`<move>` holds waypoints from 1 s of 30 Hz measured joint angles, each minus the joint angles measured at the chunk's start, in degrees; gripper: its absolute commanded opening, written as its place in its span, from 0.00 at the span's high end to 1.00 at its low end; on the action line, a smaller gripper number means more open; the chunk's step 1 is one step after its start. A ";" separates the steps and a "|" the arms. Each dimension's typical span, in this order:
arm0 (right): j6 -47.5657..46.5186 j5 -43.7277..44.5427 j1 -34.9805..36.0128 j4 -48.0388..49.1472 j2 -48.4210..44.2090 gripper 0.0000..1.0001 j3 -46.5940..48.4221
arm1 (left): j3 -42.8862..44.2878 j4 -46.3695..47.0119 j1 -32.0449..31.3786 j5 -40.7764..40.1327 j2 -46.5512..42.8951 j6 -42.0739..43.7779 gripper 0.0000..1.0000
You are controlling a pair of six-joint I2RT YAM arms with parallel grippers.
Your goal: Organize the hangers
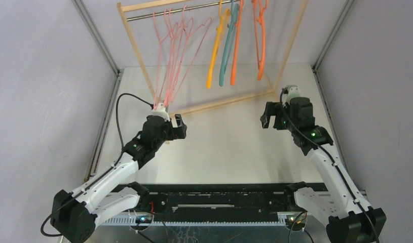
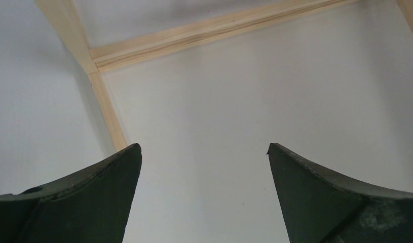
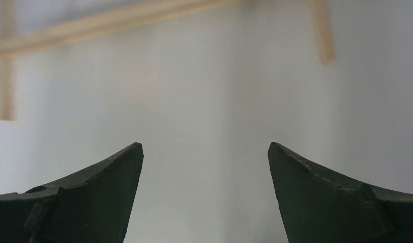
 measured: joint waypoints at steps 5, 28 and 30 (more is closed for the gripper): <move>-4.28 4.46 -1.49 4.74 -1.84 0.00 -10.10 | -1.27 1.95 0.00 -1.03 0.07 1.90 0.01; 1.77 22.27 -5.75 34.21 -1.92 0.00 -25.70 | -2.51 6.43 0.00 -0.98 4.42 5.03 0.01; 1.90 24.63 -4.31 34.25 -0.39 0.00 -25.68 | -2.51 6.84 0.00 -0.96 5.09 5.38 0.00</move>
